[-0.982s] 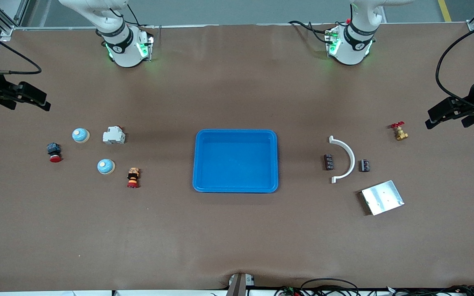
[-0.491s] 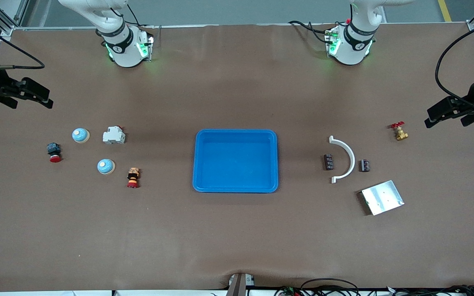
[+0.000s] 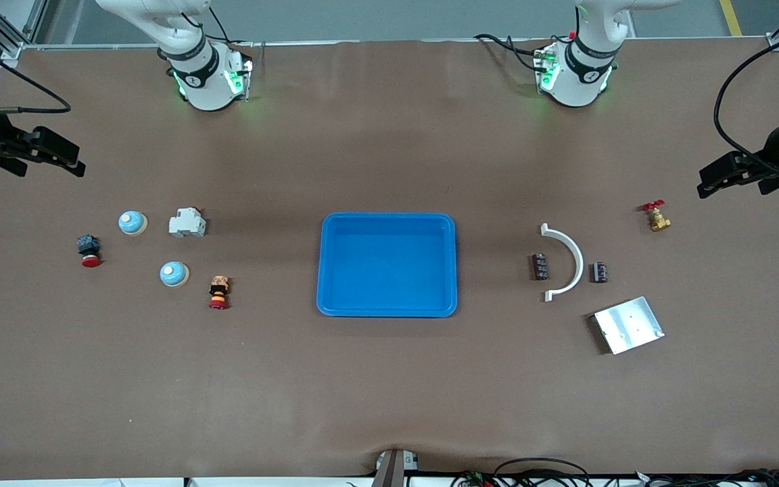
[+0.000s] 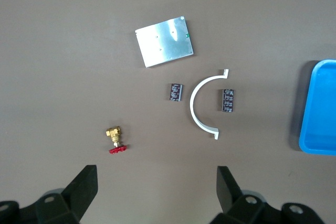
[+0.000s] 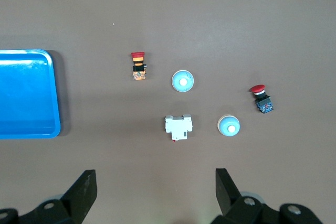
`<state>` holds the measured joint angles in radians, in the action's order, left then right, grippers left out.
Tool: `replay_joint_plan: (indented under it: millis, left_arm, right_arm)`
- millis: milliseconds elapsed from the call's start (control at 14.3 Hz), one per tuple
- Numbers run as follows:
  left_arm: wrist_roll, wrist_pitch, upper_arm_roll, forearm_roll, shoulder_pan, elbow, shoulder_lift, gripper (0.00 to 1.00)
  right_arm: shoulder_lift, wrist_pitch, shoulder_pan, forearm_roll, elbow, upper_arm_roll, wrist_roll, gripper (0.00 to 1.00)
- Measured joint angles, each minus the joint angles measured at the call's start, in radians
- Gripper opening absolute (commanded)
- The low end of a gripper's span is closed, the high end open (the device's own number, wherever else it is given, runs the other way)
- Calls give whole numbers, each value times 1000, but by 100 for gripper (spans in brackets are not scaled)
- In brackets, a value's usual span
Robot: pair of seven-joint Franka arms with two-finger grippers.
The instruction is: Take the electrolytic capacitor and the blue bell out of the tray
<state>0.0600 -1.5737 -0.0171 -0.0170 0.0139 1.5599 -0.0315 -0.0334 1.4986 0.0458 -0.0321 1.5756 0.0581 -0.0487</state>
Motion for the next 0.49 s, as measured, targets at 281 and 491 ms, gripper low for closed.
replay_joint_plan:
  millis: [281, 491]
  left_arm:
    - [-13, 0, 0, 0, 0, 0, 0, 100]
    - [-14, 1, 0, 0, 0, 0, 0, 100]
  right_arm:
    - [0, 0, 0, 0, -6, -1, 0, 100]
    - [0, 0, 0, 0, -7, -2, 0, 100]
